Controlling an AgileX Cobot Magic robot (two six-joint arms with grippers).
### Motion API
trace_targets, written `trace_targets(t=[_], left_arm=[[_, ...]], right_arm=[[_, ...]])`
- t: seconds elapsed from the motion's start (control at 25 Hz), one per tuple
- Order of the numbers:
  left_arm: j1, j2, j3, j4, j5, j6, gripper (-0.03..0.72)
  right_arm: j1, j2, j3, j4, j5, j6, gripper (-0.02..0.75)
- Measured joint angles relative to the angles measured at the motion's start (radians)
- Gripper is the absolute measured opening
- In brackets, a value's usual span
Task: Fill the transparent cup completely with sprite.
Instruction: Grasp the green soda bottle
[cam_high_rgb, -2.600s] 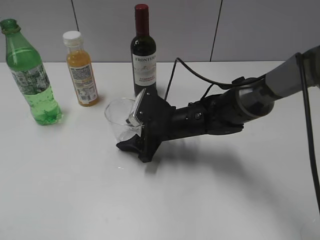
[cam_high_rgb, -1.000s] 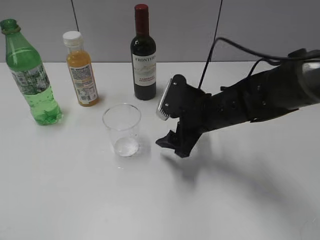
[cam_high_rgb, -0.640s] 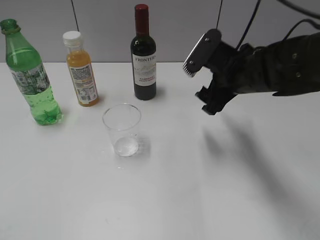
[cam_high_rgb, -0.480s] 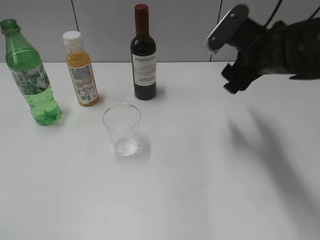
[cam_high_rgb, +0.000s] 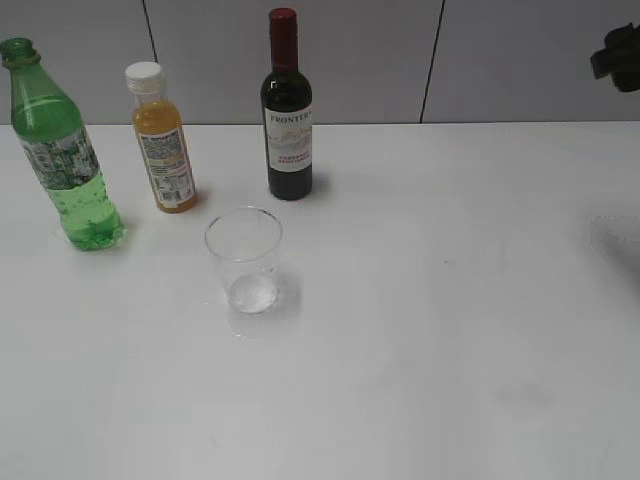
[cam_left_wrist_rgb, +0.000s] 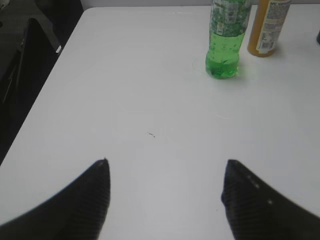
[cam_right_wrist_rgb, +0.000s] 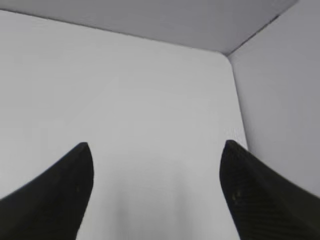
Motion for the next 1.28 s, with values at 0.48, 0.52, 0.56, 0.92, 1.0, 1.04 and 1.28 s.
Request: trace_targets(t=[0.48, 0.52, 0.56, 0.92, 1.0, 1.04, 1.28], left_arm=[[0.0, 0.0, 0.0, 0.0, 0.0, 0.0, 0.543], [0.0, 0.0, 0.0, 0.0, 0.0, 0.0, 0.543], [0.0, 0.0, 0.0, 0.0, 0.0, 0.0, 0.543], [0.0, 0.0, 0.0, 0.0, 0.0, 0.0, 0.543], [0.0, 0.0, 0.0, 0.0, 0.0, 0.0, 0.543], [0.0, 0.0, 0.0, 0.0, 0.0, 0.0, 0.543], [0.0, 0.0, 0.0, 0.0, 0.0, 0.0, 0.543]], right_arm=[[-0.155, 0.1, -0.35, 0.618, 0.594, -0.513, 0.594], [-0.155, 0.103, -0.361, 0.623, 0.621, -0.518, 0.594], [-0.155, 0.104, -0.365, 0.629, 0.634, -0.522, 0.594], [-0.157, -0.1, -0.162, 0.712, 0.65, -0.535, 0.594], [-0.157, -0.175, -0.074, 0.713, 0.651, -0.536, 0.594], [-0.157, -0.206, -0.023, 0.714, 0.651, -0.536, 0.594], [-0.157, -0.411, 0.245, 0.715, 0.654, -0.537, 0.594]])
